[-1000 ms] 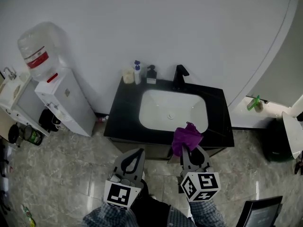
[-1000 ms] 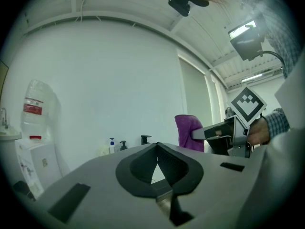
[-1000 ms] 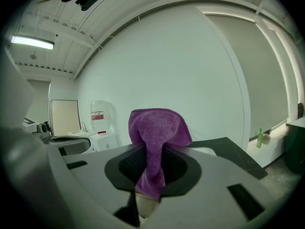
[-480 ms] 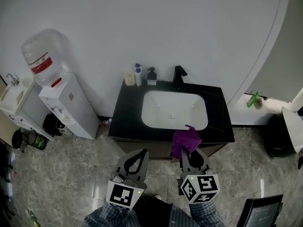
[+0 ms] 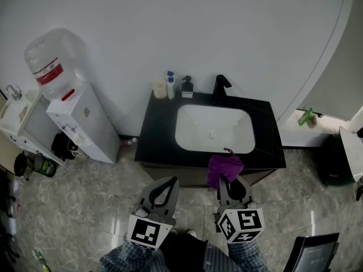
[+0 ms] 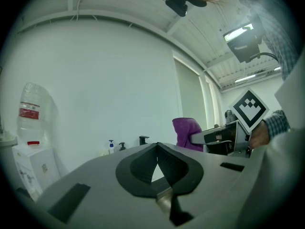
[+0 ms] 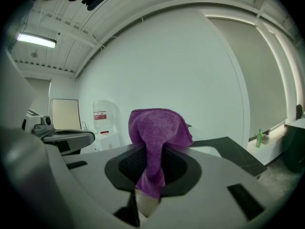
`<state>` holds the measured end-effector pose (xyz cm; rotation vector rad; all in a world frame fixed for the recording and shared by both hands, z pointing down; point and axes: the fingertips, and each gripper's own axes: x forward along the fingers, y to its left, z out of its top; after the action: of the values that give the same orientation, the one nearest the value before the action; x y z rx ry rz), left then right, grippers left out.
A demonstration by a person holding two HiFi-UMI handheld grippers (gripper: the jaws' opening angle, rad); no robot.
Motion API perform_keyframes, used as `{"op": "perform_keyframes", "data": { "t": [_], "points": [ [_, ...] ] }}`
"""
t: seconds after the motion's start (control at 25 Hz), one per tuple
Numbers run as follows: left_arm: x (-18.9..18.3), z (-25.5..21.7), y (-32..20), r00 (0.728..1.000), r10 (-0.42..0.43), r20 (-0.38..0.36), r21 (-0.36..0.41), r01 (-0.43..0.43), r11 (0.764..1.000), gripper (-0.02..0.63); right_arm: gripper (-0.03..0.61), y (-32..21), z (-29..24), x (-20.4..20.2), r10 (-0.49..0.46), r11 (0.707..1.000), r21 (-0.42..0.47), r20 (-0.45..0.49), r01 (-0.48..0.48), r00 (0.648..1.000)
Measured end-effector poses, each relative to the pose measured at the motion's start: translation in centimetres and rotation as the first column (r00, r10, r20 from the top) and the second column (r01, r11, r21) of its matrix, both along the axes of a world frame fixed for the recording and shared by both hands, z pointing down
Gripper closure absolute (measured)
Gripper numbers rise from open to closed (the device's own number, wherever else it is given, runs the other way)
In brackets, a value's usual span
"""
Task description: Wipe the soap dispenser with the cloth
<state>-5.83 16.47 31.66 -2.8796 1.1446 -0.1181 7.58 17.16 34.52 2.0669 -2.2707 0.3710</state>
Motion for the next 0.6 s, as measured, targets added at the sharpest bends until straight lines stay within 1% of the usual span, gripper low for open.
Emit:
{"op": "perform_keyframes", "data": {
  "t": [0.24,0.6],
  "points": [
    [-1.2,0.2,-0.6,1.0,-0.004,-0.011,-0.003,0.004,1.0,0.612,0.503,-0.5,0.3,-1.1,0.002,1.0,-0.007,0.011,-0.002,1.0],
    [-2.2,-0.2,-0.8,0.999,-0.015,-0.029,0.0,0.015,1.0,0.612,0.503,-0.9,-0.3,-2.5,-0.013,1.0,0.001,-0.01,0.013,1.0]
  ]
}}
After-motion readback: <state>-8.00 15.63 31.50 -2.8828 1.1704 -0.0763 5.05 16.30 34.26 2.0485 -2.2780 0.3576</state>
